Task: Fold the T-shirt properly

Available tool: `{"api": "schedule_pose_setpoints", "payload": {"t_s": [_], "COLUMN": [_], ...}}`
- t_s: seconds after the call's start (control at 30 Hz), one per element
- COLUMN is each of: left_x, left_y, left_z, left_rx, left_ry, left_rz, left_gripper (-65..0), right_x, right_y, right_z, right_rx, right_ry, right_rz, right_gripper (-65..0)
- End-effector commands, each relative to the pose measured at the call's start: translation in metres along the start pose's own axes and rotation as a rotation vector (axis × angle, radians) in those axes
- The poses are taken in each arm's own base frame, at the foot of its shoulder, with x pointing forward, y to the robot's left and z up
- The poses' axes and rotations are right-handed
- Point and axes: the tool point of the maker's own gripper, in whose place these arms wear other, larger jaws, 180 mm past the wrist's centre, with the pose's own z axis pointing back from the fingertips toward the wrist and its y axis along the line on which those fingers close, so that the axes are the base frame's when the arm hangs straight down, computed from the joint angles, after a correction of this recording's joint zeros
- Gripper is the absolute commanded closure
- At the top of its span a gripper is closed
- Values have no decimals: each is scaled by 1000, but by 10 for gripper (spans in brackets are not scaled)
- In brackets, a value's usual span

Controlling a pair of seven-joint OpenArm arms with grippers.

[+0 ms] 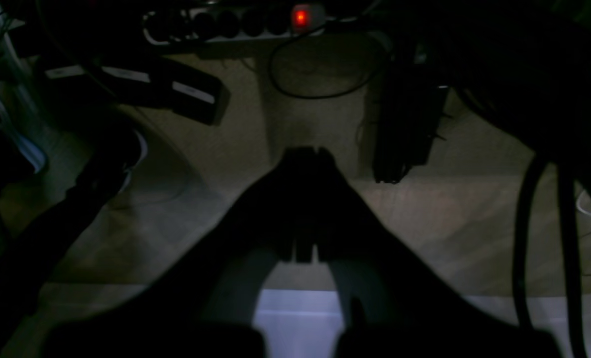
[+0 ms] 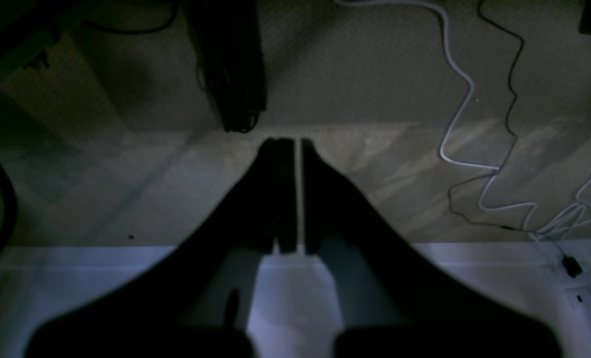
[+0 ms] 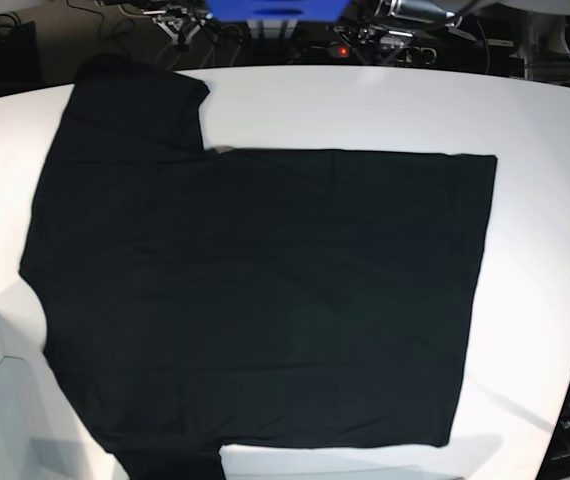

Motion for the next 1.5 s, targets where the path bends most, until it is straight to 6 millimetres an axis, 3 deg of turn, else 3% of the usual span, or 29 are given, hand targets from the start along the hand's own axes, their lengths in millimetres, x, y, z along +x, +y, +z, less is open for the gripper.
{"api": "schedule_pose_setpoints", "payload": {"t_s": [0.0,0.27,0.33,0.6,0.73,1.47], "left_x": [3,-1,-11,-15,-26,-35], "left_y": [0,-4,-2,-6,-10,-13], "left_z": [0,0,0,0,1,1], "left_rx": [0,-5,-2,-8,-15,-24], "left_ry": [-9,-5,15,20,34,47], "left_rz": [0,5,5,10,9,8], "left_gripper": [0,0,0,0,0,0], "right_x": [-3,-12,-12,-12,-12,-12], "right_y": [4,4,4,4,4,4], "right_z": [0,0,0,0,0,0], "right_rx": [15,15,15,15,15,15], "right_ry": [7,18,18,18,18,19], "right_rz": [-13,-10,-10,-10,-13,-10], "right_gripper": [0,0,0,0,0,0]}}
